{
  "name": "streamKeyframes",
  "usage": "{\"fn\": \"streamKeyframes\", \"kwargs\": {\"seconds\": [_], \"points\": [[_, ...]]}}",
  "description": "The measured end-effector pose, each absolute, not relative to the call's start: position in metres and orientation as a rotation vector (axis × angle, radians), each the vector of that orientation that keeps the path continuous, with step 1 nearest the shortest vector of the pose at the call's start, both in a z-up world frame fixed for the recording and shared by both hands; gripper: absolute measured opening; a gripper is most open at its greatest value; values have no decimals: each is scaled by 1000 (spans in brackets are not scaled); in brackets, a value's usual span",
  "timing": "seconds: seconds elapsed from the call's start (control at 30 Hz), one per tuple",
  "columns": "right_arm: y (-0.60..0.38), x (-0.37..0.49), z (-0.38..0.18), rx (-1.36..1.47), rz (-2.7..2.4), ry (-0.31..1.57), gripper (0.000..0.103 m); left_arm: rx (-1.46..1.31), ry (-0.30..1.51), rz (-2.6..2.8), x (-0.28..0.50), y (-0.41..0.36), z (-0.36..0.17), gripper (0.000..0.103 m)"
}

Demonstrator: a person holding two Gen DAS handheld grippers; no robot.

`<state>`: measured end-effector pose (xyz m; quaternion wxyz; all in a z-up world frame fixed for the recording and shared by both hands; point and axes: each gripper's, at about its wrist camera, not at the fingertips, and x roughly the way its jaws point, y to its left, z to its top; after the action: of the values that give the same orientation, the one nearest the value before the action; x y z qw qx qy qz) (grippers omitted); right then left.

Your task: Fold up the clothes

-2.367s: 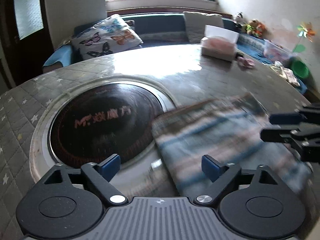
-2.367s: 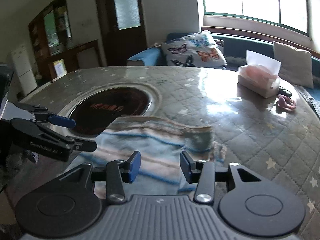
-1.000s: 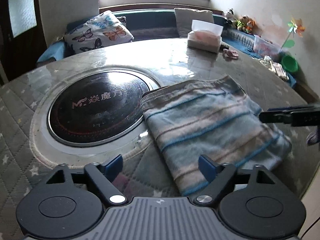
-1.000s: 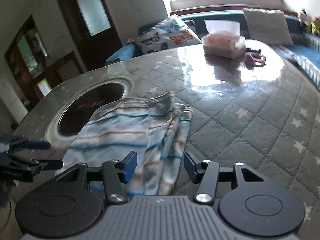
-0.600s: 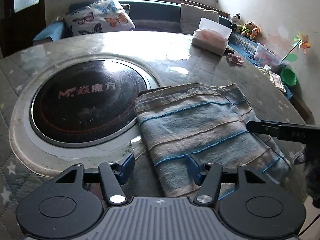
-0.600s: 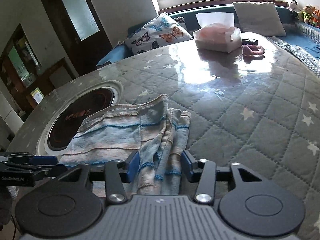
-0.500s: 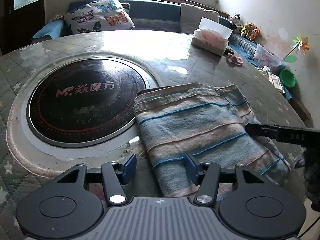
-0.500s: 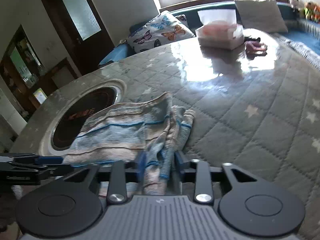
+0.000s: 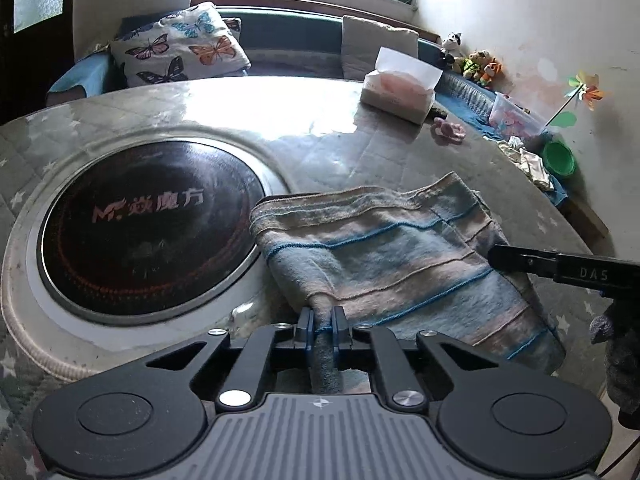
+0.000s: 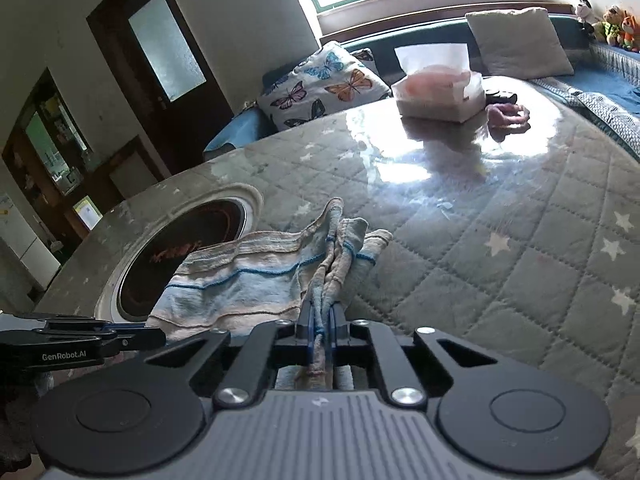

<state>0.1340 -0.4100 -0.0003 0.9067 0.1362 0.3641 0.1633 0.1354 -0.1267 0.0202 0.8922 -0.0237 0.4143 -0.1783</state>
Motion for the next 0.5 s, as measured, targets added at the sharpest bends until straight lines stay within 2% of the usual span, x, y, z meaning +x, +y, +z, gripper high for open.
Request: {"fn": "streamKeyframes", "kwargs": {"seconds": [0.5], "points": [[-424,167,36,231,285,663,6,0,778,-404,190,-171,51,8]]}}
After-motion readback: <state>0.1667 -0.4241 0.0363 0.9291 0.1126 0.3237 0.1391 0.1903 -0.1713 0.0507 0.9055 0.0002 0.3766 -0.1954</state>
